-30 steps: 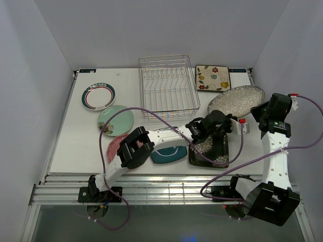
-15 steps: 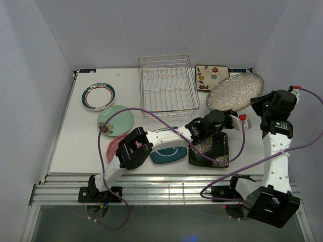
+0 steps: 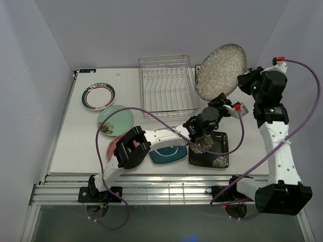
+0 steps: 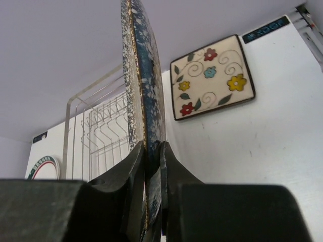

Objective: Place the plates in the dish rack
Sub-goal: Insert the plate into the dish rack.

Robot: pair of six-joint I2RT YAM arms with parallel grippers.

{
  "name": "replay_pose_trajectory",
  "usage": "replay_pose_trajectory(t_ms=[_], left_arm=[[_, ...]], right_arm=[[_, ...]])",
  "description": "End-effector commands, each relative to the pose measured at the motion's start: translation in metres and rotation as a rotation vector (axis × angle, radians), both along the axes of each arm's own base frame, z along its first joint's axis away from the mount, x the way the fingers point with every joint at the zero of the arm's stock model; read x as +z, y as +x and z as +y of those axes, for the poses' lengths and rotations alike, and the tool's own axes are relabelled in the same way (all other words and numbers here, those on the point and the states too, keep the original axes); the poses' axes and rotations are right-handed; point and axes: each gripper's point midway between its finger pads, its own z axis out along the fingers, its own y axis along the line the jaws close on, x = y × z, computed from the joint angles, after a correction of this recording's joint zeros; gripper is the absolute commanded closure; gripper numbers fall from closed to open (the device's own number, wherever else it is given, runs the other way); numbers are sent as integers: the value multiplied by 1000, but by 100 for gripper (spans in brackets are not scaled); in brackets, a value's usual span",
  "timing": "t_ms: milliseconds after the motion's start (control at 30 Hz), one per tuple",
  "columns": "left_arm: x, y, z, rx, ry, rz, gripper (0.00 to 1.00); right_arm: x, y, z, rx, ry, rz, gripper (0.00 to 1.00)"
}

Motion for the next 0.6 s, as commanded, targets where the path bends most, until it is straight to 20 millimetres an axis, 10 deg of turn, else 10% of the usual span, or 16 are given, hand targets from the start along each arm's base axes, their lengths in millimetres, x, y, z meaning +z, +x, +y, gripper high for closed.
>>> replay_pose_trajectory(t_ms=[0,567], left_arm=[[49,5,16,8,-86,-73,100],[50,67,57,-43,-219,30,100]], right_arm=[[133,-30,103,412,31,-386,92],[142,35,175,406,-141,-354,92]])
